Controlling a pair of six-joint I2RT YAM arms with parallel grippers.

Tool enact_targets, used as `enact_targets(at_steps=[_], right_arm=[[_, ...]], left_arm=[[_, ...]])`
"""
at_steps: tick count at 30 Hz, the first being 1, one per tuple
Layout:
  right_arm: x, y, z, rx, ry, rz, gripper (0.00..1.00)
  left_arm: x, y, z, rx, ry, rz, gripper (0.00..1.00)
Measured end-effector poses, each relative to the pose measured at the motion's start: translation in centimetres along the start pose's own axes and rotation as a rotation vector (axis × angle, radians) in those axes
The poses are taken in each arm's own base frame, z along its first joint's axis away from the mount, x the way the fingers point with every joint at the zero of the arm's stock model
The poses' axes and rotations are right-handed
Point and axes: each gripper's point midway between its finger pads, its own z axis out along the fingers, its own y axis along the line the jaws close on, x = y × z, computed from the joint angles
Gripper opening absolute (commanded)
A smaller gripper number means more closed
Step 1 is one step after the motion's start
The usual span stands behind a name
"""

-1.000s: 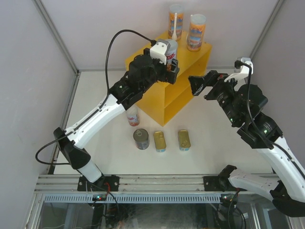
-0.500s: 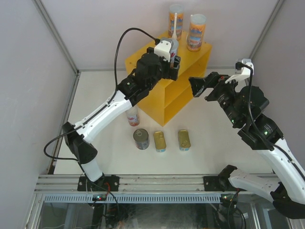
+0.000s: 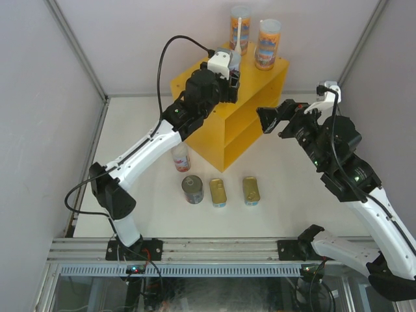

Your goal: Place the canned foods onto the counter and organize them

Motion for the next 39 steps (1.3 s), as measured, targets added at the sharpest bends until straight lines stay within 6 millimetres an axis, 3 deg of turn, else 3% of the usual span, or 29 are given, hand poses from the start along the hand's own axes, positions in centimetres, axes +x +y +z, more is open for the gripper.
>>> enact_targets(at_steps=[3,12,29,35,39], right_arm=[[0.6,-0.3,0.2,0.001,0.014,-0.003,0.89],[2.2,-1.0,0.8,0.006,0.049,-0.003,0.89],[2.7,-1.3,1.0,0.009,0.058,-0.004,0.88],[3.0,-1.4,1.1,0.013,0.066,-0.006,0.88],[3.0,-1.4,1.1,0.013,0.066,-0.006,0.88]], left_arm=[[0.0,0.6,0.6,-0.009,-0.013,-0.005,0.63],[-0.4,3.3,3.0,-0.048,-0.069,-0.022,0.63],[-1.3,7.4,8.6,-0.048,-0.149,-0.03,0.66],[-1.4,7.9,9.5,-0.037,-0.165,-0.031,0.69],[-1.5,7.8,9.6,-0.027,-0.166,-0.032,0.82]])
